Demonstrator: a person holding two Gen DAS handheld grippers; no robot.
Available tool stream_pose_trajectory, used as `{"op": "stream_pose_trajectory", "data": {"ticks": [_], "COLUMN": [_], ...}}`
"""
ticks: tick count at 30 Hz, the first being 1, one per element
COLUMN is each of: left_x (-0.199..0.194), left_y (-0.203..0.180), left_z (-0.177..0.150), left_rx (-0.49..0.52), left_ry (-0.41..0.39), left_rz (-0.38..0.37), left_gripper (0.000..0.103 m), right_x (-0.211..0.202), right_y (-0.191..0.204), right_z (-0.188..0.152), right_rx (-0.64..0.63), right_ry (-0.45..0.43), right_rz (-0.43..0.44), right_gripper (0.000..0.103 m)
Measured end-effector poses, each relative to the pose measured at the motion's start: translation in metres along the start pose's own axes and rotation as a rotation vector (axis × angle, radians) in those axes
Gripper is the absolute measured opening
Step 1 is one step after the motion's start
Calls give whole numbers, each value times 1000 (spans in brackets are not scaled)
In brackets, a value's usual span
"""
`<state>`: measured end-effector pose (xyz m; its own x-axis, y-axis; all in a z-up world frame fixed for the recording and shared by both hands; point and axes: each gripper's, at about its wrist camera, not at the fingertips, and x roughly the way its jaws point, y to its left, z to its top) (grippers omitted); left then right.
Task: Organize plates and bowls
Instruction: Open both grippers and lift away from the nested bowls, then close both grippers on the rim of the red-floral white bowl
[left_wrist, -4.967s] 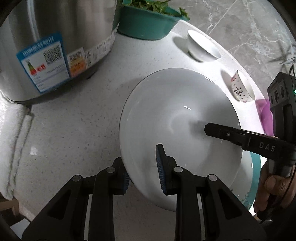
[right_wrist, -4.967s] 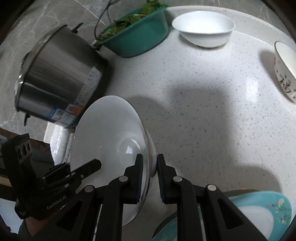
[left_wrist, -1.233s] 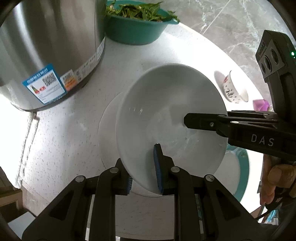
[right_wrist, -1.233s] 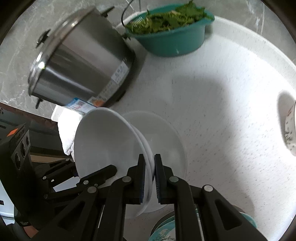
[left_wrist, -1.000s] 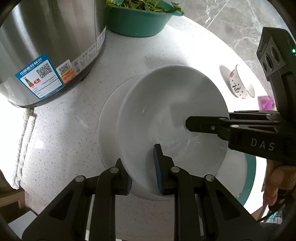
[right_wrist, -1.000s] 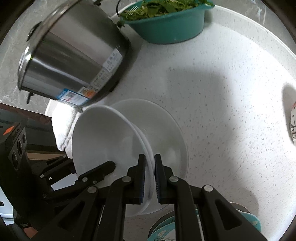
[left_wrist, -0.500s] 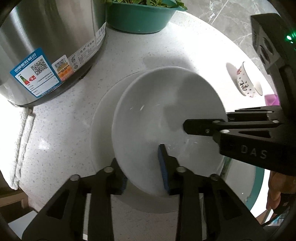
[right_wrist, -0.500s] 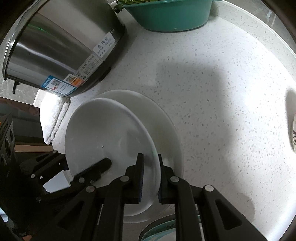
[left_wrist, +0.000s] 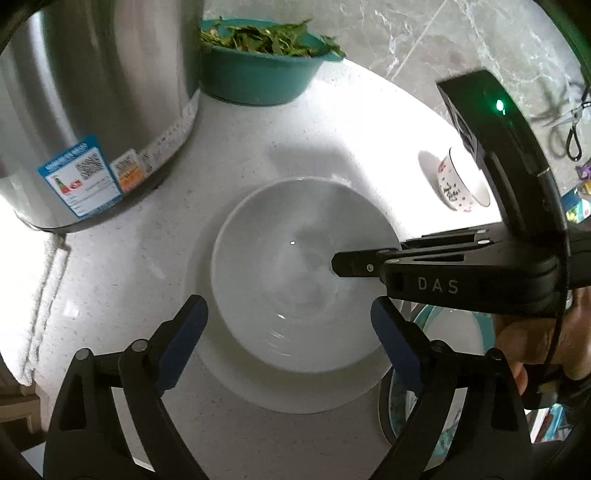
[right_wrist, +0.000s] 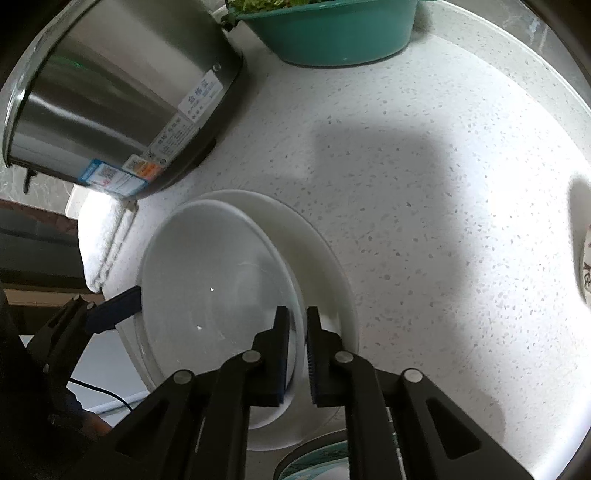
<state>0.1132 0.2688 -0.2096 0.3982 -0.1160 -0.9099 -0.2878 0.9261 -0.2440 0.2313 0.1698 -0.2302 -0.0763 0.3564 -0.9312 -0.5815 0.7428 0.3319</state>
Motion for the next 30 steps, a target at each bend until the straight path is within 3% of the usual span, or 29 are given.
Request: {"op": "stream_pose_trajectory", "data": {"ticks": [2, 11, 15, 23, 28, 30], "left_x": [-5, -31, -55, -66, -39, -24], "left_y": [3, 14, 10, -45, -112, -139], "left_z": [1, 9, 15, 55, 86, 101], "left_rx": [-4, -29, -5, 101, 201, 256], "left_ry": [-10, -19, -35, -39, 16, 30], "left_rz": [-7, -23, -43, -137, -226, -222], "left_gripper": [90, 90, 90, 90, 90, 90], "right_x": [-2, -18, -44, -120, -163, -178], "right_y": [0, -4, -11, -75, -135, -169], "right_z": [-2, -9, -14, -36, -59, -71], "right_rx": [1, 20, 49, 190, 306, 362], "right_ry": [-6, -51, -114, -293, -389, -429], "right_rz": [7, 109, 143, 228, 215, 191], "right_gripper": [16, 48, 70, 72, 77, 81]}}
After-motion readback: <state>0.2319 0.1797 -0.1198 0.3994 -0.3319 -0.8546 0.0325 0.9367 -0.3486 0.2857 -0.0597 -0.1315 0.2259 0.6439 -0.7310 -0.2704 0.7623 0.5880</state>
